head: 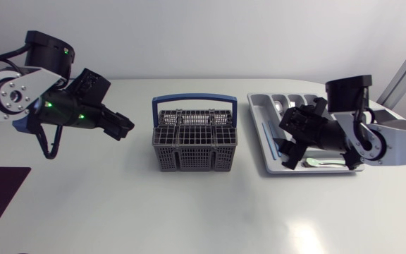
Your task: Unload the cutlery basket into the drawer organizer.
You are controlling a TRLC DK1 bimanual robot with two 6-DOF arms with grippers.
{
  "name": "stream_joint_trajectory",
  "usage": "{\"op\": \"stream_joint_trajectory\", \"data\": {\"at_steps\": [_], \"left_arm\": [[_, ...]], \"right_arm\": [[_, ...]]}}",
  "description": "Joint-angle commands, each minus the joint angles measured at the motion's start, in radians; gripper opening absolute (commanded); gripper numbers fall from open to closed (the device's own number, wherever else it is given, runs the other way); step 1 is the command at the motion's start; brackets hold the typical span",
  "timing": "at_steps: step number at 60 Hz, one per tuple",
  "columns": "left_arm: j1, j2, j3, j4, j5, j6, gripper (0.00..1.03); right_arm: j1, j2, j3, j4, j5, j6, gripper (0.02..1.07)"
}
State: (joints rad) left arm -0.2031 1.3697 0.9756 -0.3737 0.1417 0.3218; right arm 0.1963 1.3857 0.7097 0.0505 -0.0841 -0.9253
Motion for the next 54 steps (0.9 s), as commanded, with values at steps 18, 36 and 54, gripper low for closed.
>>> {"op": "stream_joint_trajectory", "data": {"at_steps": [18,36,54], "left_arm": [[0.008,0.255,0.018,0.107,0.087,-0.004,0.10],[-0.035,0.307,0.028,0.180,0.171,-0.044,0.09],[-0.019,0.308,0.031,0.191,0.193,-0.036,0.09]], "right_arm": [[0.100,0.227,0.197,-0.057,-0.072,0.221,0.09],[0.152,0.332,0.284,-0.055,-0.091,0.296,0.08],[0.236,0.366,0.304,-0.049,-0.060,0.319,0.08]]}}
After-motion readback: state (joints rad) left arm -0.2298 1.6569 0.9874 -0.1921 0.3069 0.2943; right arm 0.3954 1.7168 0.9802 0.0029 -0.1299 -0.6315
